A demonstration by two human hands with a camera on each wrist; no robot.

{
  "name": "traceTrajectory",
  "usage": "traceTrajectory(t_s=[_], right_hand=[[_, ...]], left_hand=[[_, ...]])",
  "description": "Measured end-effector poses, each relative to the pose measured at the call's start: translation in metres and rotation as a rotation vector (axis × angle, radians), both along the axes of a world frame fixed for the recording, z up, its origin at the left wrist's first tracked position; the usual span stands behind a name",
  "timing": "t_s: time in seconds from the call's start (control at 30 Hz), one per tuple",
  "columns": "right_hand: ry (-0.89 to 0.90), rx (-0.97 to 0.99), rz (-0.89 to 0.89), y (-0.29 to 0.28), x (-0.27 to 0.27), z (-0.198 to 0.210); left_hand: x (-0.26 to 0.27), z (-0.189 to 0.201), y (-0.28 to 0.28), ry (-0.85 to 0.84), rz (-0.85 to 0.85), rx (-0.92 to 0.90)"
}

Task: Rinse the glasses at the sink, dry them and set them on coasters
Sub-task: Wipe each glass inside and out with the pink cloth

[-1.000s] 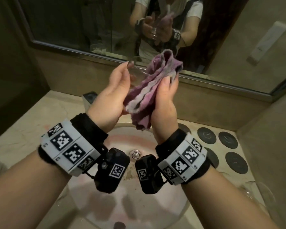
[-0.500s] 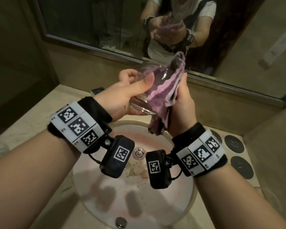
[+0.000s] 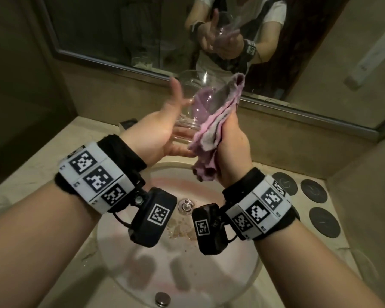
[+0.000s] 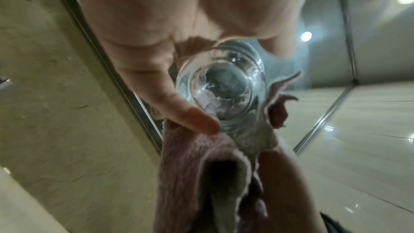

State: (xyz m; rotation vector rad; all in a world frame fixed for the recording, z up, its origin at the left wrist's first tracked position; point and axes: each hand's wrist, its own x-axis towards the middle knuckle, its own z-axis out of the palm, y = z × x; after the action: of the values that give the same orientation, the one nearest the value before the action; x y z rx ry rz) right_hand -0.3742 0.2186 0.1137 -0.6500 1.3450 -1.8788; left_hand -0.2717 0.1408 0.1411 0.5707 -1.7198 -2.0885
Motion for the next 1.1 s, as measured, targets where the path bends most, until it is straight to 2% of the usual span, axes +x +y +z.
traceTrajectory(t_s=[0.07, 0.17, 0.3, 0.33, 0.4, 0.47, 0.53, 0.63, 0.7, 0.73, 0.77, 0.87, 0.9, 0.97, 1.1], right_hand=[[0.105, 0.047, -0.051, 0.003, -0.003, -0.002], [0.359, 0.170, -0.100, 0.013, -0.009, -0.005], [0.360, 0.192, -0.229, 0.025, -0.028, 0.007], [0.394, 0.166, -0.283, 0.026, -0.033, 0.011], [0.583, 0.135, -0.331, 0.026, -0.039, 0.018], [0.854, 0.183, -0.241, 0.026, -0.035, 0.025], [0.997, 0.232, -0.066, 0.027, -0.027, 0.031], [0.816, 0.243, 0.188, 0.032, -0.023, 0.045], [0.639, 0.173, 0.375, 0.037, -0.033, 0.049], [0.608, 0.152, 0.462, 0.040, -0.038, 0.051], [0.673, 0.165, 0.530, 0.042, -0.040, 0.053], [1.212, 0.234, 0.589, 0.043, -0.042, 0.050], [1.298, 0.237, 0.589, 0.041, -0.039, 0.050], [1.258, 0.220, 0.622, 0.036, -0.036, 0.051], [1.049, 0.283, 0.691, 0.030, -0.031, 0.049]], left_hand=[[0.001, -0.004, 0.004, 0.028, -0.037, -0.006], [0.002, -0.012, 0.002, 0.029, 0.035, 0.081], [0.011, -0.021, 0.001, 0.031, 0.018, 0.111], [0.014, -0.023, 0.000, 0.033, 0.006, 0.125], [0.020, -0.028, -0.001, 0.018, 0.007, 0.153], [0.022, -0.032, -0.004, 0.014, 0.035, 0.177], [0.022, -0.034, -0.006, 0.025, 0.069, 0.193], [0.023, -0.034, -0.007, 0.039, 0.109, 0.250], [0.026, -0.034, -0.010, 0.063, 0.116, 0.304], [0.027, -0.034, -0.011, 0.078, 0.115, 0.341], [0.029, -0.033, -0.013, 0.095, 0.104, 0.378], [0.032, -0.031, -0.016, 0.158, 0.007, 0.465], [0.033, -0.031, -0.017, 0.169, -0.030, 0.483], [0.033, -0.030, -0.019, 0.156, -0.080, 0.487], [0.029, -0.030, -0.017, 0.087, -0.123, 0.378]])
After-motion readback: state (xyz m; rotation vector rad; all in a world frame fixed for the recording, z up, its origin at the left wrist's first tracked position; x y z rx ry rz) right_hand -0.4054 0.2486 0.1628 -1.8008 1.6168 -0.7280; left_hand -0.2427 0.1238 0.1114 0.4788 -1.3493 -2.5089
